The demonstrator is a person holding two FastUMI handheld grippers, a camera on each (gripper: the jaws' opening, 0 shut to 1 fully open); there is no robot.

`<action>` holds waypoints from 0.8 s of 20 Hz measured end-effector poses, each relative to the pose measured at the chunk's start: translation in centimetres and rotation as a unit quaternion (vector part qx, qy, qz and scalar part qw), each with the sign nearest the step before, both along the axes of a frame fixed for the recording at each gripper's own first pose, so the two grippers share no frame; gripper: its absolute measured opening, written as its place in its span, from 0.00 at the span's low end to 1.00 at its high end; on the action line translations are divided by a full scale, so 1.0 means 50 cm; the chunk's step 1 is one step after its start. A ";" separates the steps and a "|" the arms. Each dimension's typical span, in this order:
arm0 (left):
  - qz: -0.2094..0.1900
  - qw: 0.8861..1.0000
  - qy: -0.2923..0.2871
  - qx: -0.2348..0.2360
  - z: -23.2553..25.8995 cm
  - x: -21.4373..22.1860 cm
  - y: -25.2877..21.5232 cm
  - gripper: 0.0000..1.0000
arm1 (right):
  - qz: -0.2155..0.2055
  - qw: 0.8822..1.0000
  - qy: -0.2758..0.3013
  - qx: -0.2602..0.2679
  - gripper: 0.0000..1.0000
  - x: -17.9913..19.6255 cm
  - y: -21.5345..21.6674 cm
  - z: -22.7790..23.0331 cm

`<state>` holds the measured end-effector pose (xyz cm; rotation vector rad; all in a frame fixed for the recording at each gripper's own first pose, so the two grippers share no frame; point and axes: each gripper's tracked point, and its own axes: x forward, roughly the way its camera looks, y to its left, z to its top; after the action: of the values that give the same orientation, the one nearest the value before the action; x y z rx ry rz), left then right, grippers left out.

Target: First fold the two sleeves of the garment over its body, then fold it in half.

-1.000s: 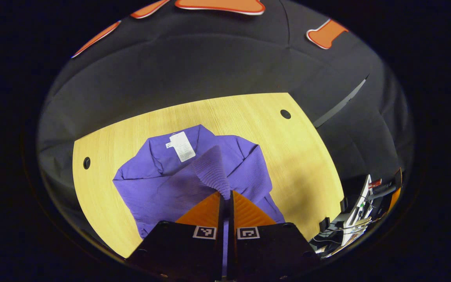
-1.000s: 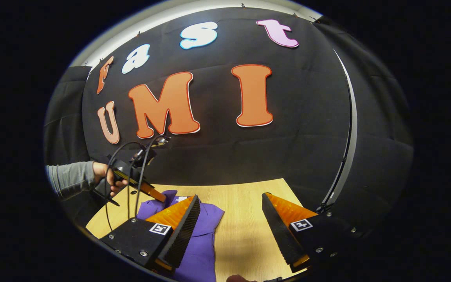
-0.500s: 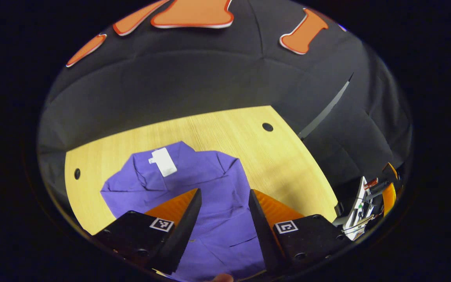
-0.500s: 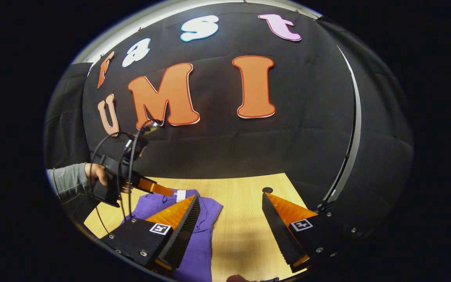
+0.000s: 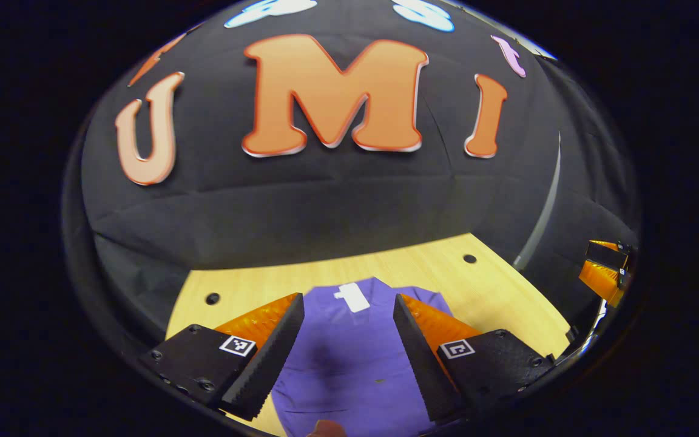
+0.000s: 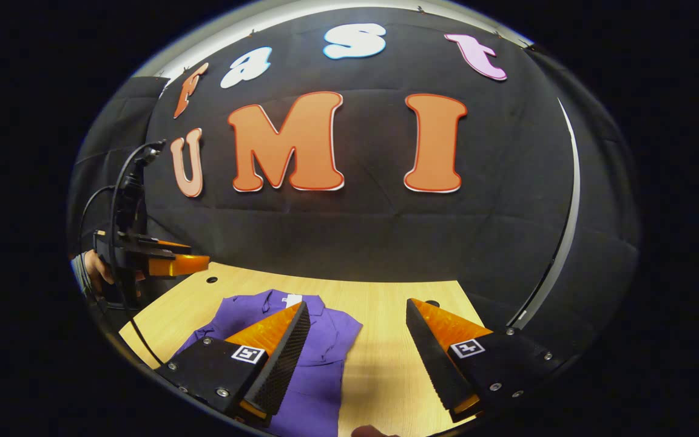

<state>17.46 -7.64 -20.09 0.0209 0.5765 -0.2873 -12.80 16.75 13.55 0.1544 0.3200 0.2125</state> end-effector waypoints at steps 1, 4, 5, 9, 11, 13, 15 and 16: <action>0.017 1.000 -0.026 0.002 0.030 -0.013 0.031 0.95 | -0.001 1.000 -0.009 -0.002 0.95 -0.002 0.011 0.008; 0.063 0.993 -0.096 0.019 0.079 -0.047 0.125 0.93 | -0.012 0.999 -0.027 -0.014 0.95 -0.008 0.041 0.016; 0.076 0.991 -0.106 0.018 0.092 -0.067 0.152 0.98 | -0.019 0.999 -0.029 -0.017 0.95 -0.014 0.047 0.017; 0.100 0.983 -0.152 0.008 0.124 -0.130 0.231 0.96 | -0.049 0.998 -0.038 -0.003 0.95 -0.045 0.079 0.030; 0.106 0.980 -0.167 -0.003 0.130 -0.156 0.261 0.95 | -0.070 0.997 -0.043 0.000 0.95 -0.065 0.092 0.031; 0.104 0.978 -0.180 -0.001 0.129 -0.186 0.283 0.96 | -0.086 0.995 -0.042 -0.007 0.95 -0.086 0.104 0.029; 0.092 0.979 -0.184 -0.003 0.125 -0.215 0.300 0.95 | -0.099 0.994 -0.039 -0.021 0.95 -0.110 0.115 0.022; 0.082 0.980 -0.180 -0.004 0.116 -0.227 0.299 0.96 | -0.103 0.994 -0.037 -0.026 0.95 -0.122 0.121 0.020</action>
<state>6.11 7.30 -14.30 0.0161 0.2156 -0.1209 -18.90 22.81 14.53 0.1262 0.2344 0.0052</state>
